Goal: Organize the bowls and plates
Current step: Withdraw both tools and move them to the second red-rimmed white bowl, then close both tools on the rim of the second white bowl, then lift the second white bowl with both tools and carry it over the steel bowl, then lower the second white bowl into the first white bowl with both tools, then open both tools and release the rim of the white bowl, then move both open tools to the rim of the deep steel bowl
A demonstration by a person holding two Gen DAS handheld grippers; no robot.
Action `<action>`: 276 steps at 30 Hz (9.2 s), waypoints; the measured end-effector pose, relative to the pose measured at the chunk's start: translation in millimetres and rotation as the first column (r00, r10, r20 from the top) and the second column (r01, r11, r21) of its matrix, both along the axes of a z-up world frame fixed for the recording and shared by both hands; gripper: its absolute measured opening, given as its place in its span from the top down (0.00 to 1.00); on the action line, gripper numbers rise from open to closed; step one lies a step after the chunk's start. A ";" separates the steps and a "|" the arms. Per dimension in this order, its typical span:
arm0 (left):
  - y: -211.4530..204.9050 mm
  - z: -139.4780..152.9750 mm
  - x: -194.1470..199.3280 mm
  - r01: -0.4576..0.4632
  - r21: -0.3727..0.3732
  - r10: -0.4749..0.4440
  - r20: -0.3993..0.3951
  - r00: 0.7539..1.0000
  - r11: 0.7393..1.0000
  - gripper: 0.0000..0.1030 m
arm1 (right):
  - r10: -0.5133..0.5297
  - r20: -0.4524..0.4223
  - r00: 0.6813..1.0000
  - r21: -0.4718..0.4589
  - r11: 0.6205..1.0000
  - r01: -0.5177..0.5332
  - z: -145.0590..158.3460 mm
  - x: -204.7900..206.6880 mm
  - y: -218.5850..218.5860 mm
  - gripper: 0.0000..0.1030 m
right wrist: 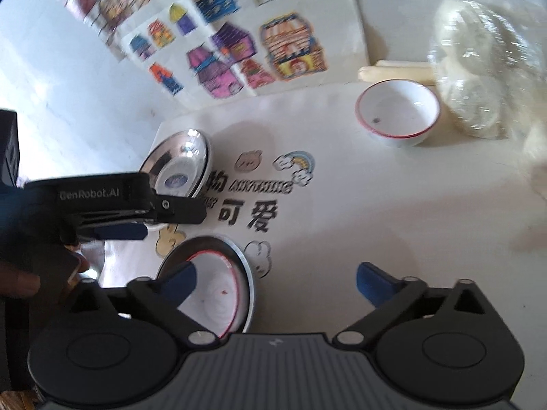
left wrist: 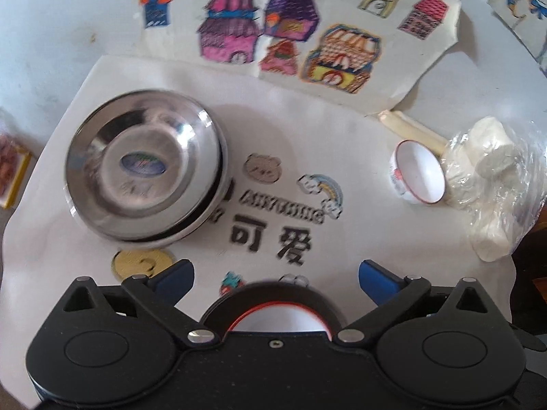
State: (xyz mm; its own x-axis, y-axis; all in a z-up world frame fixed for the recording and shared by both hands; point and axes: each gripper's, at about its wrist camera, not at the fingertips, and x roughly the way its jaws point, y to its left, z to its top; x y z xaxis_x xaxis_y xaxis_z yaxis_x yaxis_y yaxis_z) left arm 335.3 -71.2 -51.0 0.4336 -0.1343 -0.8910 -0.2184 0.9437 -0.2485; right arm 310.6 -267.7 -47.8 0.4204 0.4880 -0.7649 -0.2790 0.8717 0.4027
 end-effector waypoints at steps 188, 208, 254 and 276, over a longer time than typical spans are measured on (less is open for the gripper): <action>27.2 -17.8 -69.2 -0.085 -0.176 0.063 -0.128 0.990 0.981 0.88 | 0.193 0.023 0.981 -0.168 0.968 -0.187 -19.7 -27.9 69.2 0.84; 21.9 -14.8 -66.1 -0.054 -0.143 0.034 -0.138 0.990 0.988 0.85 | 0.227 0.008 0.974 -0.227 0.949 -0.219 -18.2 -23.6 80.7 0.84; 59.9 13.5 -85.6 -0.134 -0.083 0.127 -0.083 0.988 0.988 0.01 | 0.184 0.075 0.980 -0.309 0.939 -0.153 16.2 -22.3 45.3 0.08; 75.0 -9.3 -95.1 -0.012 0.018 0.013 -0.109 0.994 1.000 0.01 | 0.294 -0.004 0.956 -0.518 0.817 -0.253 8.9 -38.8 50.9 0.00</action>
State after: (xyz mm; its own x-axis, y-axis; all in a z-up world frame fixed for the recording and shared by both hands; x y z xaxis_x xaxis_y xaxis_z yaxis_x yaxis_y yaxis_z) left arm 240.1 3.8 -60.3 0.3354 -0.1134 -0.9352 -0.2550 0.9447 -0.2060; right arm 271.8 -216.8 -38.9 0.3923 0.1426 -0.9087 -0.5476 0.8300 -0.1061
